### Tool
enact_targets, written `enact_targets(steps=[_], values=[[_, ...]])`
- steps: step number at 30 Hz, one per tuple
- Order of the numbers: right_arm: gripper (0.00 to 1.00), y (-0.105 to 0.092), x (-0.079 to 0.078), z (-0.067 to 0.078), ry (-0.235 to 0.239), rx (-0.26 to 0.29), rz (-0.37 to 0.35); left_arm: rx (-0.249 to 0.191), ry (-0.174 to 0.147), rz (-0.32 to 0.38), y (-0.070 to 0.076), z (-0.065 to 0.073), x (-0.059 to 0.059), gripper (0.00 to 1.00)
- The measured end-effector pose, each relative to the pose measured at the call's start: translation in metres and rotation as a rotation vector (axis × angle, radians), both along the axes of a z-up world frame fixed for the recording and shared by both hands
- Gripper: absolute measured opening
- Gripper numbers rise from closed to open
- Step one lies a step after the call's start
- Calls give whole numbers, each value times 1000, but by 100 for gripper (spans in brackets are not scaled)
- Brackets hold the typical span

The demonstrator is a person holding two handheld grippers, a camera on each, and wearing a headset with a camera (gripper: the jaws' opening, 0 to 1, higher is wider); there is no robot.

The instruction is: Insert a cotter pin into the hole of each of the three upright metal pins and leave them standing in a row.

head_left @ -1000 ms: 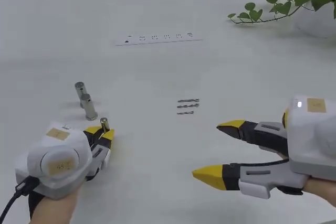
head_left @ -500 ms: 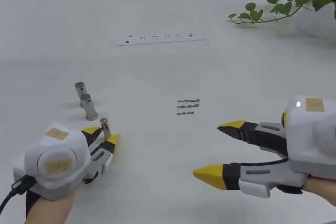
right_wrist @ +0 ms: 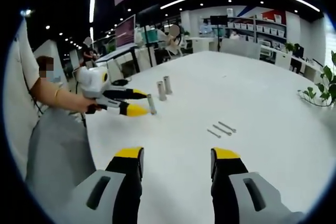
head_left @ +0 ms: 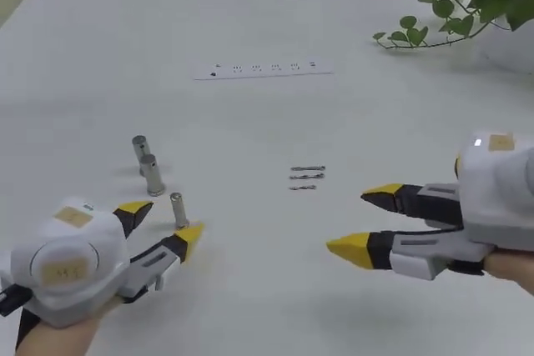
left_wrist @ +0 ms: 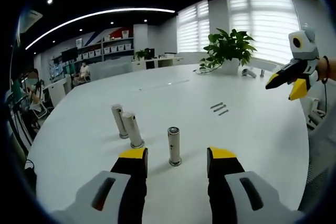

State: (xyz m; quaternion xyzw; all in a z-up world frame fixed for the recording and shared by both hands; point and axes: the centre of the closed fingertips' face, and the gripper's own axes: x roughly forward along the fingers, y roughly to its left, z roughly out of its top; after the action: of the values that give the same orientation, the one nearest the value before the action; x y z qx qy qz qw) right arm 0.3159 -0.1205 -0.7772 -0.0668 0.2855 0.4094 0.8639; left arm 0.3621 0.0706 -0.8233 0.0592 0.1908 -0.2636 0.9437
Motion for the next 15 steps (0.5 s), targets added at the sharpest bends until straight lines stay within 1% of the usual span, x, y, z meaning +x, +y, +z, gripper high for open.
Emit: enact_targets(steps=[1, 3, 5, 7, 9, 12, 15], values=[[51, 0, 2, 0, -1, -7, 6, -3, -4, -9, 1, 2, -1, 46], [48, -3, 10, -2, -26, -52, 21, -15, -4, -12, 1, 6, -4, 50], [44, -4, 14, -6, -20, -89, 43, -19, -8, -17, 2, 9, -5, 52], [43, -3, 18, -8, -28, -105, 56, -20, -8, -16, 5, 10, -5, 54], [41, -2, 23, -10, -18, -107, 63, -31, -7, -16, 4, 13, -8, 56], [39, -3, 30, -16, -7, -140, 95, -33, -11, -33, 4, 17, -11, 60], [37, -3, 36, -19, 4, -160, 114, -50, -4, -49, 3, 19, -15, 64]])
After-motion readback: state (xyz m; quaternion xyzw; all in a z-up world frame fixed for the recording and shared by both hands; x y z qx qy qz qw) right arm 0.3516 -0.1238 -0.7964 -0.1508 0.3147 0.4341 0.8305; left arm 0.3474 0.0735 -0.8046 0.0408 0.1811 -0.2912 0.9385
